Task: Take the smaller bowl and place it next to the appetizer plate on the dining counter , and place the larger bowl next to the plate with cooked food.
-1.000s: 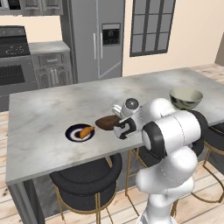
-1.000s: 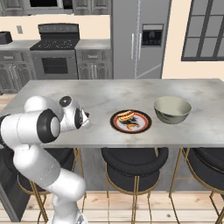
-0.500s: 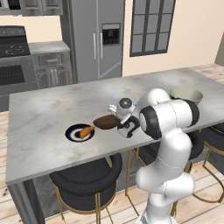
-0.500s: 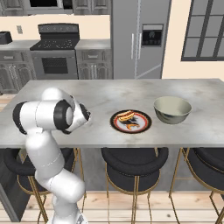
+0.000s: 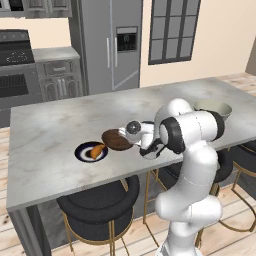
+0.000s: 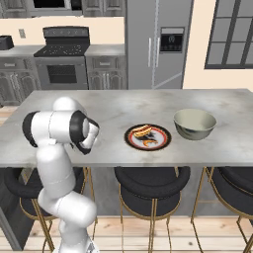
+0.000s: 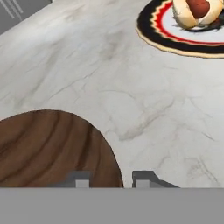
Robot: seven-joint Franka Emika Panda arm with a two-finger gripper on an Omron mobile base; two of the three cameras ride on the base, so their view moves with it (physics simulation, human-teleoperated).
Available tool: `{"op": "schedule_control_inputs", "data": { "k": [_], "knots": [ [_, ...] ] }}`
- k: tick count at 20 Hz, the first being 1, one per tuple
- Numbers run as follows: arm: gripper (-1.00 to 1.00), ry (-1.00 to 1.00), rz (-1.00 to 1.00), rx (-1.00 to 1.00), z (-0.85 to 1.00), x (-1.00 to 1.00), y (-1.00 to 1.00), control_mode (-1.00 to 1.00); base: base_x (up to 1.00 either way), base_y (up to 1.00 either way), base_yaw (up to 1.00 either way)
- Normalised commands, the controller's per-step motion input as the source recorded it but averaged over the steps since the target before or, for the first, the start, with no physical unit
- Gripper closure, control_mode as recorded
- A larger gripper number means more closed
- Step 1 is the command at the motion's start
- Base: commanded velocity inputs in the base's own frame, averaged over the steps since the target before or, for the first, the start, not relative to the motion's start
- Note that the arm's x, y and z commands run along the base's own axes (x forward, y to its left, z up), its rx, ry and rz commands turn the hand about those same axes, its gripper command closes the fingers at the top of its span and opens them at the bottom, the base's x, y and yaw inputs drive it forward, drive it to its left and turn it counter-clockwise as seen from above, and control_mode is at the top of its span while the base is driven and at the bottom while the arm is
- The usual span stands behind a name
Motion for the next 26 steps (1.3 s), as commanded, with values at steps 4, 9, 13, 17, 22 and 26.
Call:
{"op": "schedule_control_inputs", "data": {
  "k": [4,9,13,17,22,26],
  "knots": [
    [-1.0,0.18,0.0,0.04,1.0,-0.03,-0.49,-1.0,0.0,0.0,0.0],
    [-1.0,0.05,0.0,0.01,1.0,0.0,-0.3,-1.0,0.0,0.0,0.0],
    [-1.0,0.05,0.0,0.0,1.0,-0.06,-0.25,-1.0,0.0,0.0,0.0],
    [-1.0,0.08,0.0,0.0,1.0,-0.29,-0.24,-1.0,0.0,0.0,0.0],
    [-1.0,0.04,0.0,0.0,1.0,-0.29,-0.2,-1.0,0.0,0.0,0.0],
    [-1.0,0.04,0.0,0.0,1.0,-0.39,-0.15,-1.0,0.0,0.0,0.0]
  ]
}}
